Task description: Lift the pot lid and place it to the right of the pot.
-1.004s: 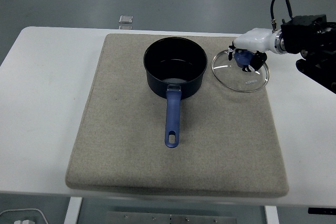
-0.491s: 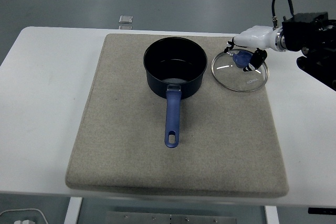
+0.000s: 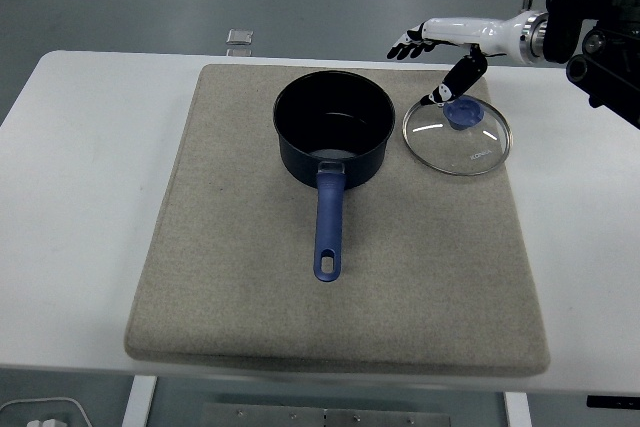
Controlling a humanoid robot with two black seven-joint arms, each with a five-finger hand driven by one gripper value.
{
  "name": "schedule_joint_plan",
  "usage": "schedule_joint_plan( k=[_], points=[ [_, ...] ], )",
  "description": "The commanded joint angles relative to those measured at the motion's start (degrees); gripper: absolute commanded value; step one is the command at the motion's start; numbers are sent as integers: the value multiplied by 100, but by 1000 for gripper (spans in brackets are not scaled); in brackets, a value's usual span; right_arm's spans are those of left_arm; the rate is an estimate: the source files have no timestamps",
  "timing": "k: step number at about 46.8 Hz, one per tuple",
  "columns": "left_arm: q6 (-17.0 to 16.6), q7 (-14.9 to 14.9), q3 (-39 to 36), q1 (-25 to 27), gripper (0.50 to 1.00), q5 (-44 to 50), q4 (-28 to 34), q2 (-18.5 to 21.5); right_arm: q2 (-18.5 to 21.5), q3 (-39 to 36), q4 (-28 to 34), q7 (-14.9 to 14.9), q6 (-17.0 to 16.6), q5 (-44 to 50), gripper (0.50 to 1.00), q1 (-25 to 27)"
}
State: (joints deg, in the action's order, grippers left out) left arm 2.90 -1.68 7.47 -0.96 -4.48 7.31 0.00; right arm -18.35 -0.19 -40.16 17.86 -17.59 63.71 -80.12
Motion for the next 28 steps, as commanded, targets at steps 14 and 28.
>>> schedule_joint_plan(
  k=[14, 28],
  points=[
    [0, 1, 0, -1, 1000, 0, -2, 0, 34, -244, 131, -46, -17, -2758, 858, 172],
    [0, 1, 0, -1, 1000, 0, -2, 0, 244, -1044, 808, -476, 54, -4112, 858, 454]
  ],
)
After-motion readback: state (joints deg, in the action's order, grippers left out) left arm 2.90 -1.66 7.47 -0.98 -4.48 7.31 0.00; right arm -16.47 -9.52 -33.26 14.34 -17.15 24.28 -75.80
